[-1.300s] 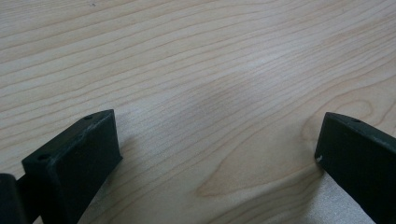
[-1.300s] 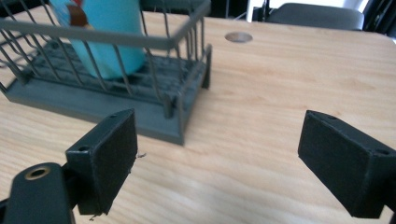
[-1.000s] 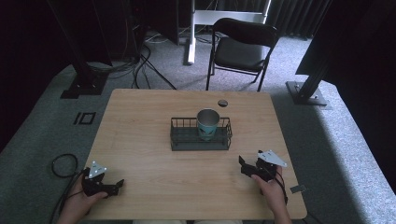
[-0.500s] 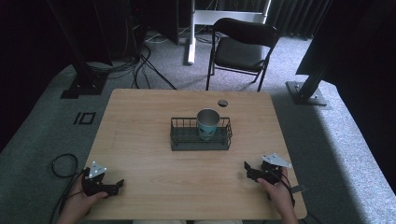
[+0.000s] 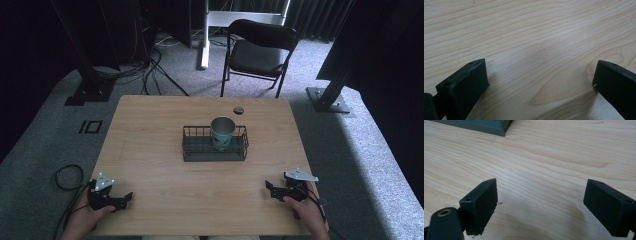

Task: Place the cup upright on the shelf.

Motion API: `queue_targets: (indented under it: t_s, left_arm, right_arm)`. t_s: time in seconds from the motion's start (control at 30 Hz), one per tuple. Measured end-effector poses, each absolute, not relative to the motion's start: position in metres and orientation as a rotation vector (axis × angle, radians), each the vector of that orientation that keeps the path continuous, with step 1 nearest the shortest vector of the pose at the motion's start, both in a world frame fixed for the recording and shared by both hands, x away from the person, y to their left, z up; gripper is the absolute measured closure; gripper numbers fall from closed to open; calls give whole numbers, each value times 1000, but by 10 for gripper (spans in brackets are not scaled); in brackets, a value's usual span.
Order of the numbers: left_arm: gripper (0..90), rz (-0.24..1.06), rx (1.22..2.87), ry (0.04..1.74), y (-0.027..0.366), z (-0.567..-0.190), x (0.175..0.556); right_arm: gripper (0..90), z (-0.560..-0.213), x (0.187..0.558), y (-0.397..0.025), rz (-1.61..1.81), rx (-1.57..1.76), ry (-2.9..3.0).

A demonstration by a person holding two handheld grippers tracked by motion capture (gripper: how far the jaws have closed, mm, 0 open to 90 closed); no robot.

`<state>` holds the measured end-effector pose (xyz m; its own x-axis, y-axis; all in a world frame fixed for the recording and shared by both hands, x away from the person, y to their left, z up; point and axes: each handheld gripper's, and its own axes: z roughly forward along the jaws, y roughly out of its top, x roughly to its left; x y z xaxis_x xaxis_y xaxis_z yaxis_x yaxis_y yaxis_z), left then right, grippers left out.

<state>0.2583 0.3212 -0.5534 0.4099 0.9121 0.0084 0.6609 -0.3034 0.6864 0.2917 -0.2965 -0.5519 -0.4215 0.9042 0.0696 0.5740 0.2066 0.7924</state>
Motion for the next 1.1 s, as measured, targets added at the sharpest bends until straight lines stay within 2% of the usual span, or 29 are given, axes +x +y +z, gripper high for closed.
queue_targets:
  t_s: [0.5,1.1]
  left_arm:
    - [3,540,2066,1331,321,-553,258]
    - [3,540,2065,1331,321,-553,258]
  right_arm:
    - [117,-555,288,-301,936,1367,2162]
    - [116,-555,288,-300,934,1366,2163]
